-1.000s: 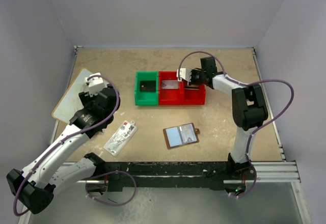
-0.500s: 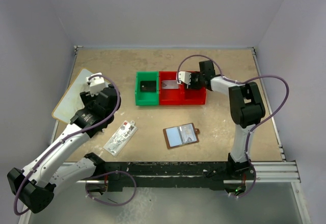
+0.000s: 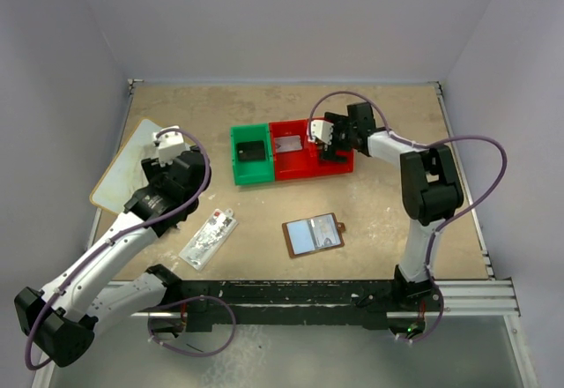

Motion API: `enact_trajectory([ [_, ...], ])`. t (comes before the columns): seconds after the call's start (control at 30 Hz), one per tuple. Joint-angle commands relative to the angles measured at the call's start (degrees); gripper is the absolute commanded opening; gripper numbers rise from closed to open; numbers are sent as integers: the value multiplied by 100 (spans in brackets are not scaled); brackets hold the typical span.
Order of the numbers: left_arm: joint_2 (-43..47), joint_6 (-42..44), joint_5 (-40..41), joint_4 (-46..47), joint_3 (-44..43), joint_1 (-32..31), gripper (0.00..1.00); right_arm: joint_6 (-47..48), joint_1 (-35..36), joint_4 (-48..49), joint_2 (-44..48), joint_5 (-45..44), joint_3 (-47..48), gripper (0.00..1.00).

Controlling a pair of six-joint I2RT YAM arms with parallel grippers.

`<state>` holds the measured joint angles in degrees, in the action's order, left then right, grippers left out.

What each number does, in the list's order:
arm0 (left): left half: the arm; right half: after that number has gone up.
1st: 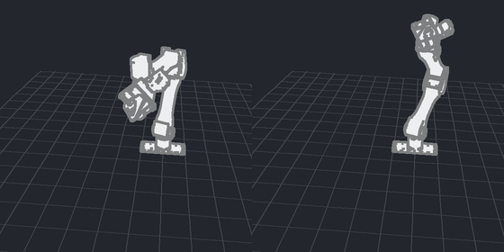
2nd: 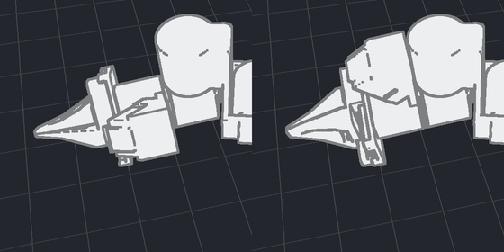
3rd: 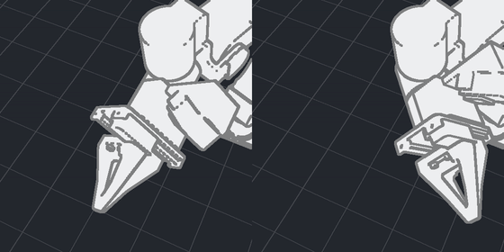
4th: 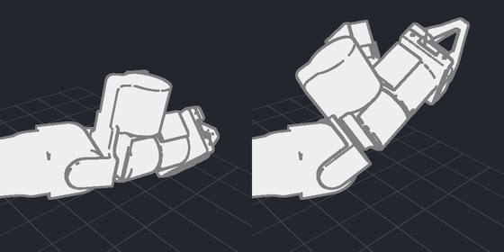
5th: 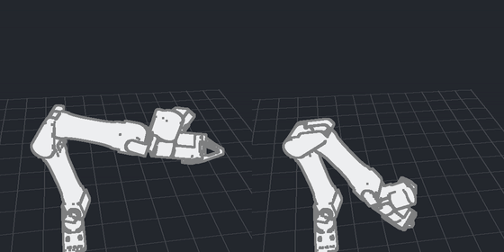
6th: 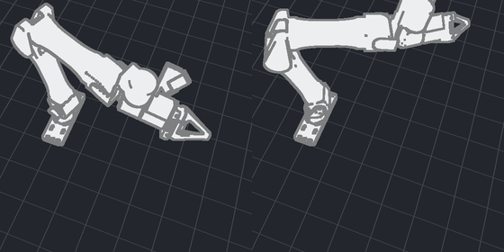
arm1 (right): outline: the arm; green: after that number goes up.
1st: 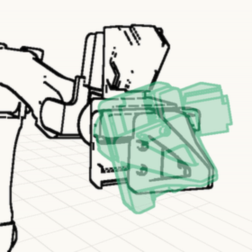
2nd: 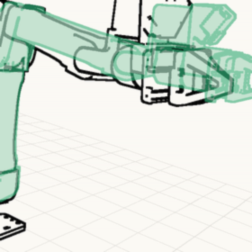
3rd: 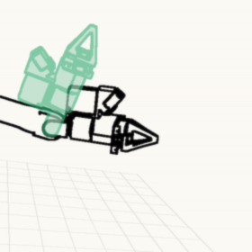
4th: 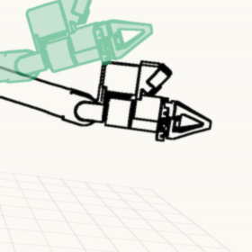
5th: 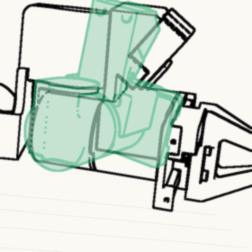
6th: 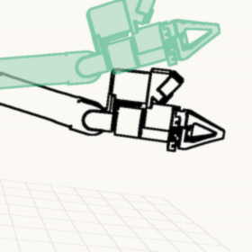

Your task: Take the credit cards out of the card holder

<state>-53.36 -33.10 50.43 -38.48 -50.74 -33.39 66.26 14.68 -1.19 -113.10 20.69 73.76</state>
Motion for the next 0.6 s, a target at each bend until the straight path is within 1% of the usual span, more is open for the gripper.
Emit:
enact_trajectory([
  [0.0, -16, 179, -64, 155, -75, 25, 78, -365, 26, 82, 684, 312, -203, 100],
  [0.1, -38, 177, -82, 146, -75, 27, 78, -686, 26, 511, 1016, 246, -388, 100],
  [0.2, -29, 173, -99, 139, -73, 25, 78, -1375, 20, 1227, 1381, 66, -687, 100],
  [0.3, -18, 175, -126, 130, -69, 26, 77, -2835, 11, 2330, 1785, -297, -1034, 100],
  [0.33, -17, 177, -131, 130, -72, 25, 77, -3410, 9, 2592, 1892, -552, -1103, 100],
  [0.37, -16, 178, -135, 129, -76, 25, 77, -4227, 0, 2887, 1993, -979, -1164, 100],
  [0.4, -13, 173, -139, 130, -73, 25, 77, -4875, -15, 2938, 2023, -1357, -1139, 100],
  [0.43, -8, 173, -148, 130, -76, 23, 77, -5508, -37, 2734, 2024, -1671, -1019, 100],
  [0.47, -10, 177, -153, 131, -75, 25, 77, -6167, -50, 2370, 1976, -2010, -762, 100],
  [0.5, -8, 177, -156, 128, -74, 25, 77, -6688, -84, 1863, 1884, -2150, -554, 100],
  [0.53, -7, 173, -157, 128, -75, 25, 77, -6966, -109, 1412, 1779, -1921, -360, 100],
  [0.57, -12, 174, -164, 128, -76, 25, 77, -7123, -116, 1113, 1700, -1628, -309, 95],
])
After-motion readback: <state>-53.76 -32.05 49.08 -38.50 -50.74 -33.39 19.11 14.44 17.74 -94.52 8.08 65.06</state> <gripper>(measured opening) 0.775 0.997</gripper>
